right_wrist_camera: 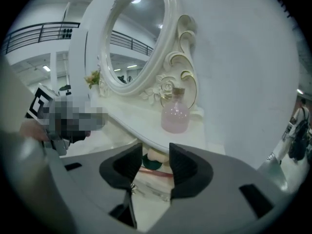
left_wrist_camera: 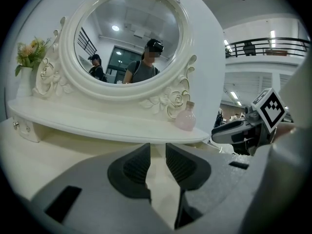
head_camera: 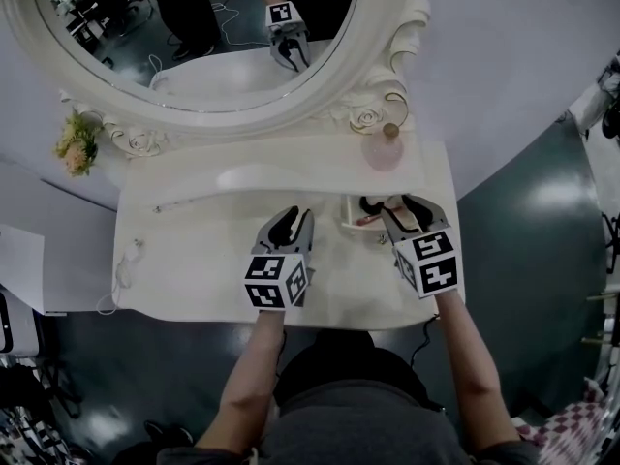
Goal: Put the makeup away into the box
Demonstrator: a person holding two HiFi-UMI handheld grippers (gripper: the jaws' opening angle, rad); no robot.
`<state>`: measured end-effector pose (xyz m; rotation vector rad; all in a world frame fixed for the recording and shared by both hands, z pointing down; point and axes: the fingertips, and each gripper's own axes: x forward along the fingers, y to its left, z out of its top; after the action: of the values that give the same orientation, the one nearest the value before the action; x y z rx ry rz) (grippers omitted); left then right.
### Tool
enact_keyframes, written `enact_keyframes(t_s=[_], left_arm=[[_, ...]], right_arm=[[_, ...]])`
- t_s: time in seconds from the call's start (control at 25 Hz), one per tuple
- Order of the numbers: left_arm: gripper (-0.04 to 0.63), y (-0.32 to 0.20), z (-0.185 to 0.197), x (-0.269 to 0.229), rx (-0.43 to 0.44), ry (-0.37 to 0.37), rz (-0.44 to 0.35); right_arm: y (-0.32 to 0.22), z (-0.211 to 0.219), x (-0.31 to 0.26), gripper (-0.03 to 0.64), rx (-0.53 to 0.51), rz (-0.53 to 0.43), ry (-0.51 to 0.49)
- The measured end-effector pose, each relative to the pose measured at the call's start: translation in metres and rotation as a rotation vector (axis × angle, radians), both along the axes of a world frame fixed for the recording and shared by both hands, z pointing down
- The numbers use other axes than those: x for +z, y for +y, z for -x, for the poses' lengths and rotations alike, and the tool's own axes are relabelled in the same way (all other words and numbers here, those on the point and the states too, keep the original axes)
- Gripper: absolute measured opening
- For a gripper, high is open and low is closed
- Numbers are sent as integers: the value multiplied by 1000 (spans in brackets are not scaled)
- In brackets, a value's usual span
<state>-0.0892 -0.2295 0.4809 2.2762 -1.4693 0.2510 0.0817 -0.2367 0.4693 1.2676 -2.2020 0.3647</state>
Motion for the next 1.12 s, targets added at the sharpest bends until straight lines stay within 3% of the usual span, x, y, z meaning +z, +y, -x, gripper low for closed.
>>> enact_keyframes(t_s=[0.52,1.12], left_arm=[[92,10,-8,-25,18,-19,-63],[92,24,-25,-49,39,-23,-110]], right_arm=[[27,-37,-39,98,186,-131,-183],[62,-69,-62,6,281,-217,-237]])
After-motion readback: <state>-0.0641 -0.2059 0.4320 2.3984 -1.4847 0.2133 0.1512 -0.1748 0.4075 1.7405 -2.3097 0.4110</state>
